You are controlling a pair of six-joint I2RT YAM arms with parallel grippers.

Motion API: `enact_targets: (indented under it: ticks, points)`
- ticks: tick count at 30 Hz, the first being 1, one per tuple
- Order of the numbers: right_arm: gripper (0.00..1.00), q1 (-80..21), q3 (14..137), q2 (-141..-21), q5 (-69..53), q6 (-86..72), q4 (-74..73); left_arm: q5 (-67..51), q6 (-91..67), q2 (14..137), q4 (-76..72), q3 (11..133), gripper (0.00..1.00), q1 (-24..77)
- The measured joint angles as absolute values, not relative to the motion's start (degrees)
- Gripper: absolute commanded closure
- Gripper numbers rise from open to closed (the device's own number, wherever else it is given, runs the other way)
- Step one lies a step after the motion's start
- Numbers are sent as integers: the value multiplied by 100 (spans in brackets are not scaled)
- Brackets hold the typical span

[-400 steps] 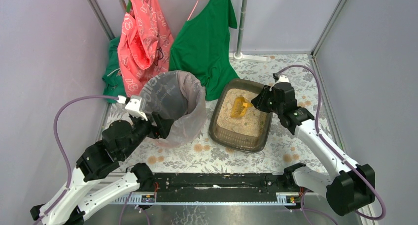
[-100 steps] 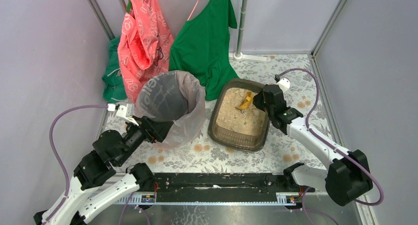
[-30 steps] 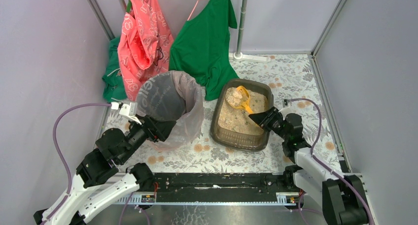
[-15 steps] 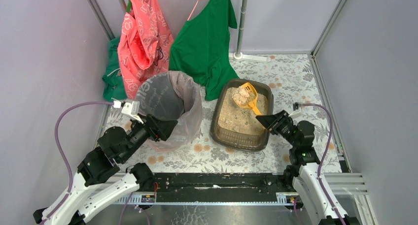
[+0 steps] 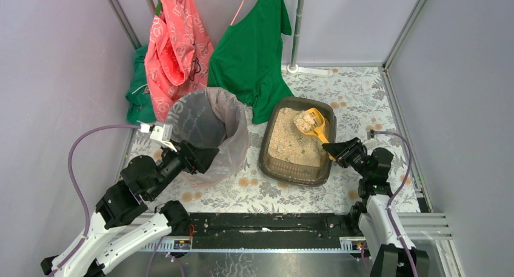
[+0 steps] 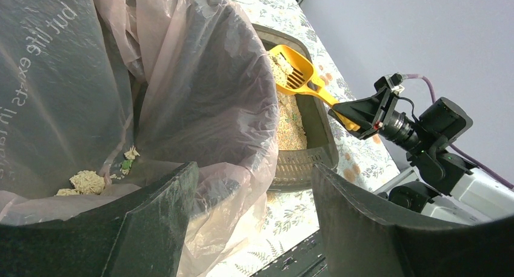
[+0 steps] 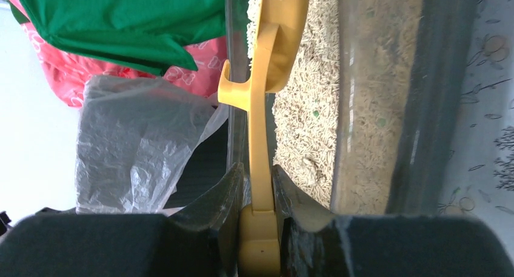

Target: Clean the litter box

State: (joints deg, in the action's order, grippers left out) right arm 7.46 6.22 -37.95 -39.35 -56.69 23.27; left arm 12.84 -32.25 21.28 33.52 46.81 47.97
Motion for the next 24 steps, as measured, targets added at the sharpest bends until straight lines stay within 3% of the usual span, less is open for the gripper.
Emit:
enact_targets:
  ticks: [13,24]
  points:
    - [100,2469,587,-5011,-5590,-6283,3844,1284,-3225,2202,3297,4678,24,4797]
    - [100,2591,36,-4080,-6257,-6812,4252,1199,-3225,2255,3232,4668,24,4797]
